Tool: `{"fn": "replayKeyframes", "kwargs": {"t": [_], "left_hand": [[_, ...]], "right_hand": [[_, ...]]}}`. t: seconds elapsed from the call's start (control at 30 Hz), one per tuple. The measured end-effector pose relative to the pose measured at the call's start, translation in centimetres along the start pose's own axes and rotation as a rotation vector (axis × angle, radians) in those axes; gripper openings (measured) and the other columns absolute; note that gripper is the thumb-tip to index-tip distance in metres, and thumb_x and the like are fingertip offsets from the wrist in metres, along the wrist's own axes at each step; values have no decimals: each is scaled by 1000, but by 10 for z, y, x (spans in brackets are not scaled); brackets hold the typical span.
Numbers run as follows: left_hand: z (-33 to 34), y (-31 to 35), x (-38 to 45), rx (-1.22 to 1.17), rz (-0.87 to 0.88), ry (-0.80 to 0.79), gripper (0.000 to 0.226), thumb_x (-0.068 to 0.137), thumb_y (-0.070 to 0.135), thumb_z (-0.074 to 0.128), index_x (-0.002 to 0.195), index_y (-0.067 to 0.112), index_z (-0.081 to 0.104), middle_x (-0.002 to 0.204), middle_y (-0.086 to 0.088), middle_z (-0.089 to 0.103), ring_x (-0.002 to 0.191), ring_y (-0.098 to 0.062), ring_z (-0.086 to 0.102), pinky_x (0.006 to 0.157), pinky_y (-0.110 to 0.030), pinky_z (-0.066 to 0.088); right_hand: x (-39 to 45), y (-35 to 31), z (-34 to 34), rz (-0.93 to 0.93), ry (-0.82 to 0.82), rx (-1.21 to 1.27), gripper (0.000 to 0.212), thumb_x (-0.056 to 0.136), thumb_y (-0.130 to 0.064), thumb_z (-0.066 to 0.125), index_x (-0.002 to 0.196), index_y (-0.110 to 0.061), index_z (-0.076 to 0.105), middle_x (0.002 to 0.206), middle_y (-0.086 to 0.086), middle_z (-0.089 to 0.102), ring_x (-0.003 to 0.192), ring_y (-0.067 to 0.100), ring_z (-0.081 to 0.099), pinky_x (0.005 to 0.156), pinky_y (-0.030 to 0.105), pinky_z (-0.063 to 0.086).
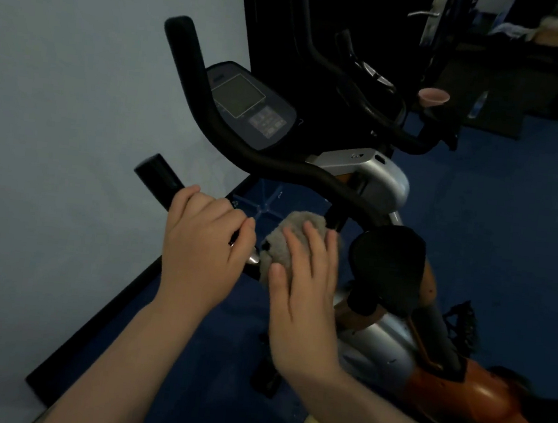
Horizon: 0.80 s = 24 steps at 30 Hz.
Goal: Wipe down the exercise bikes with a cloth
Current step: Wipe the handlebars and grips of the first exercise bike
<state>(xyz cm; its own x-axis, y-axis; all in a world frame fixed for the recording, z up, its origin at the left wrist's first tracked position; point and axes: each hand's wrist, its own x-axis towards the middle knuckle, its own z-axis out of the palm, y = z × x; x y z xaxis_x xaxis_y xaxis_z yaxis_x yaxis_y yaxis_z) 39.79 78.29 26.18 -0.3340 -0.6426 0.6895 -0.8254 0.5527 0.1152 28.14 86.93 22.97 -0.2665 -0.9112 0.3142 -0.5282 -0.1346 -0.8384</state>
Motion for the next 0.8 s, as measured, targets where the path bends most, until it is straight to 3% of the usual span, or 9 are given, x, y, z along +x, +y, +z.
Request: {"fn": "replayKeyframes", "kwargs": {"t": [0.13, 0.27, 0.37, 0.47, 0.53, 0.7, 0.8], "left_hand": [[-3, 0, 0, 31, 24, -36, 38, 97, 22, 40, 65, 13, 58, 64, 3, 53, 71, -18, 48, 103, -40, 32], [-1, 0, 0, 21, 20, -8, 40, 98, 23, 38, 64, 13, 57, 63, 3, 50, 70, -19, 47, 100, -41, 34], [-3, 1, 1, 11, 14, -21, 42, 99, 24, 35, 65, 13, 58, 64, 4, 48, 72, -19, 47, 100, -43, 35], [-4, 1, 1, 21, 13, -32, 42, 99, 25, 35, 65, 13, 58, 64, 2, 51, 73, -20, 47, 101, -42, 34], [-4, 2, 1, 33, 12, -29, 42, 98, 24, 36, 64, 13, 57, 63, 1, 51, 71, -21, 47, 100, -42, 35], [-4, 5, 1, 33, -18, -38, 43, 97, 24, 35, 62, 13, 57, 62, 6, 40, 70, -19, 43, 100, -42, 35], [-3, 6, 1, 55, -38, -56, 44, 98, 25, 35, 65, 11, 60, 63, 7, 41, 71, -15, 38, 102, -42, 33]], "right_hand": [[25, 7, -23, 1, -177, -109, 42, 103, -35, 34, 141, -21, 46, 157, -12, 18, 145, 0, -5, 120, 26, -1], [14, -15, 4, 104, 20, -71, 35, 104, -27, 37, 133, -18, 54, 154, -5, 28, 146, 5, 2, 121, 34, 5], [-12, -23, 15, -1, 60, -130, 39, 102, -23, 42, 140, -18, 46, 150, -2, 37, 146, 11, 11, 120, 44, 11], [6, -10, -7, -44, -121, -238, 40, 104, -30, 35, 141, -20, 45, 148, -3, 39, 144, 10, 17, 121, 37, 1], [25, -7, -16, 11, -140, -228, 40, 104, -30, 31, 135, -16, 53, 148, -1, 40, 144, 12, 19, 120, 34, -1], [11, -22, 2, 48, -7, -228, 34, 104, -24, 35, 122, -11, 61, 134, 3, 53, 140, 15, 29, 119, 41, 11], [2, -20, -12, -45, -76, -284, 33, 103, -26, 40, 130, -16, 57, 134, -1, 53, 133, 13, 38, 114, 34, 23]]}}
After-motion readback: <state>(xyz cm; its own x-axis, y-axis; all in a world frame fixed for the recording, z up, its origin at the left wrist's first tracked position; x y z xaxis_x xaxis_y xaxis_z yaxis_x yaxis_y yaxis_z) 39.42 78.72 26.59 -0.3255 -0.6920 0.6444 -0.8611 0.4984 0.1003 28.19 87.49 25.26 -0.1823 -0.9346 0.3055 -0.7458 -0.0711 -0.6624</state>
